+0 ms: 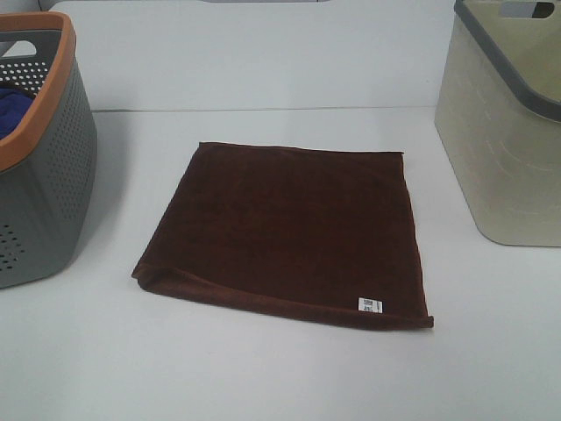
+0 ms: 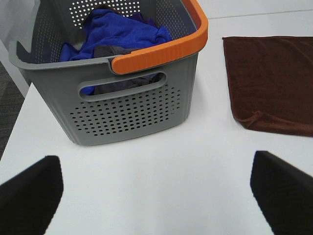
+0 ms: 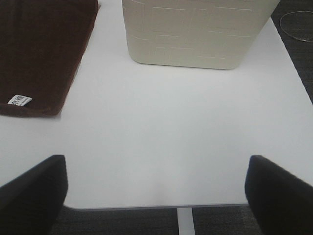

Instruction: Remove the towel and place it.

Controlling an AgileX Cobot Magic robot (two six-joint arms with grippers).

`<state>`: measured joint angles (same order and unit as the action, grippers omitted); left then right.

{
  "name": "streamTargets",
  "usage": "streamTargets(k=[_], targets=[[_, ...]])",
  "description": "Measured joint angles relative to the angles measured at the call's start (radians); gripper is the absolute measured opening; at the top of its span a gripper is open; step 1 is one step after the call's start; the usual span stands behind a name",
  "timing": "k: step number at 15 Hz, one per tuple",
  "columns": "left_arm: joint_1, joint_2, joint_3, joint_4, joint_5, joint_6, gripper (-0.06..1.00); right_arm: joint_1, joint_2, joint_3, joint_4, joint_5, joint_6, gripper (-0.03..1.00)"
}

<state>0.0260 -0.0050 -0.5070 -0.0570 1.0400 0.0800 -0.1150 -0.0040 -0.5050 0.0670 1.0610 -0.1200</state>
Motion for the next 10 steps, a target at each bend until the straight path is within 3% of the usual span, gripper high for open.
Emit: streamTargets(k=[10], targets=[[0.0, 0.0, 0.0, 0.019, 0.0, 0.02, 0.99, 0.0, 0.0, 0.0, 0.014, 0.0, 0.0, 0.96]])
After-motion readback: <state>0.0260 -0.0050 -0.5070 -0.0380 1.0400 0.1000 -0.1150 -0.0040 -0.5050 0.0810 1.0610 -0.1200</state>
